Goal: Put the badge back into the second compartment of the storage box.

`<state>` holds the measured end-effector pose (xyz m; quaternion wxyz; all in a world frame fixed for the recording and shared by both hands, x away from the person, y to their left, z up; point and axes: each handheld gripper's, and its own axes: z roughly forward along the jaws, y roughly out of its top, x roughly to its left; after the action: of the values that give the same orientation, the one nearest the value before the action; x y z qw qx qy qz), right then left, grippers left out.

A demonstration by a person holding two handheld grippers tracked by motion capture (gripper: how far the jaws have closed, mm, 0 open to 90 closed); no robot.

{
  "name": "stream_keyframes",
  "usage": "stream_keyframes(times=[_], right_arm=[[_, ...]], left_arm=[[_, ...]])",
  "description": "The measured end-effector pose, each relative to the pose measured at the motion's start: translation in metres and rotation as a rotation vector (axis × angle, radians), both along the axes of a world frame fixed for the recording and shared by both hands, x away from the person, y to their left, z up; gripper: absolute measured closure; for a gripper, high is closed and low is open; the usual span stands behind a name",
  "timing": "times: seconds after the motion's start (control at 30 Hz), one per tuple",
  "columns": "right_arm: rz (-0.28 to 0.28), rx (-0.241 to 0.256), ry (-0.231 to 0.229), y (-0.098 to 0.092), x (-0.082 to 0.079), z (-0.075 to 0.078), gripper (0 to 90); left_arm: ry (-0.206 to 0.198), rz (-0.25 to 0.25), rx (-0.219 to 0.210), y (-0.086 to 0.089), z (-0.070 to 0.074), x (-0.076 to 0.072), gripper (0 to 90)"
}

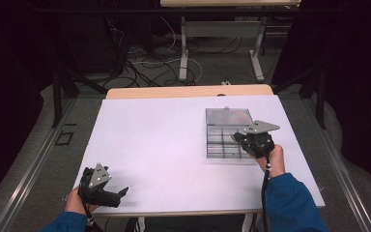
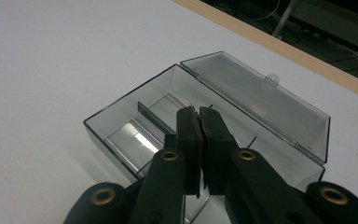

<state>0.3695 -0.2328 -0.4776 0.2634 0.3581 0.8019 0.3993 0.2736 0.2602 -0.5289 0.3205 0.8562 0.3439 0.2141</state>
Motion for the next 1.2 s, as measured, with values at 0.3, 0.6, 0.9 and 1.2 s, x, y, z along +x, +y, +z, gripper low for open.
stream_keyframes(times=[0.3,0.6,0.9,1.2], right_arm=[[0.001,-0.001,0.015,0.004,0.013,-0.005,87.6],[-0.005,0.004,0.036,0.003,0.020,-0.007,87.6],[0.008,-0.006,0.051,0.005,0.028,-0.010,87.6],[-0.007,-0.005,0.063,0.004,0.035,-0.014,87.6]], left_arm=[[-0.003,0.002,-0.002,-0.001,-0.001,0.000,0.1],[-0.009,0.000,0.007,-0.001,0.000,0.001,0.2],[-0.005,-0.001,0.003,-0.002,-0.001,0.001,0.2],[-0.005,-0.005,0.000,-0.003,-0.001,0.002,0.2]])
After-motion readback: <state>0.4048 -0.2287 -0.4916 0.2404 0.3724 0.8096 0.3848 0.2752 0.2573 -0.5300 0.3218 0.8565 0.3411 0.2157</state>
